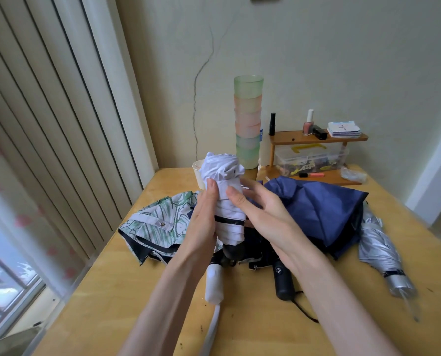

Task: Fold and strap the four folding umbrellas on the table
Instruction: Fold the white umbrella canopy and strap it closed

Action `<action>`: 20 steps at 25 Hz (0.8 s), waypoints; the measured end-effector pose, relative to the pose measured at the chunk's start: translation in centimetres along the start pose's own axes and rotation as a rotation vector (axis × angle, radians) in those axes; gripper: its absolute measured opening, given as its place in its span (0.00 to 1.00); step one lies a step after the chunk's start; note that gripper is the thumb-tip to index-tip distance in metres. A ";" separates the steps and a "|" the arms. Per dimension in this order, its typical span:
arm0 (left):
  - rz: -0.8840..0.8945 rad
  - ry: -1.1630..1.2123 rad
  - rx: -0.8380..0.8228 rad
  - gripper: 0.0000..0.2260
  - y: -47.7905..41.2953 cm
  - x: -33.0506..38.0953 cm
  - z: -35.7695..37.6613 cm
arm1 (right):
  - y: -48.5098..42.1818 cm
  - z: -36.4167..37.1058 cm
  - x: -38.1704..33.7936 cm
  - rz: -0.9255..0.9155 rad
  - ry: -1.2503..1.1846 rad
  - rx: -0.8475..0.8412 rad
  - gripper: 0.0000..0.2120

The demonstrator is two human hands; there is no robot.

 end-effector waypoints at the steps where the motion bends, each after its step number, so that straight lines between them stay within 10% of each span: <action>1: 0.013 0.010 -0.013 0.35 0.0 0.0 0.0 | 0.0 0.2 0.3 0.016 0.000 0.010 0.18; 7: 0.087 -0.150 0.027 0.34 0.3 1.8 -1.1 | 0.4 1.0 -0.7 -0.153 0.198 0.042 0.10; 14: 0.029 -0.130 0.004 0.23 1.7 2.6 0.7 | 1.0 1.8 -1.4 -0.137 0.143 -0.005 0.22; 20: 0.504 -0.375 0.291 0.09 2.0 6.8 -3.1 | 0.6 0.1 -1.4 -0.159 0.241 0.091 0.21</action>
Point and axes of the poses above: each hand's wrist, its own y-axis away from the middle knuckle, its own z-axis out of the palm, x = y × z, the point moved 7 cm from there along -y, towards the middle knuckle, and after that the axes turned 5 degrees about -y, right-handed, at the moved point
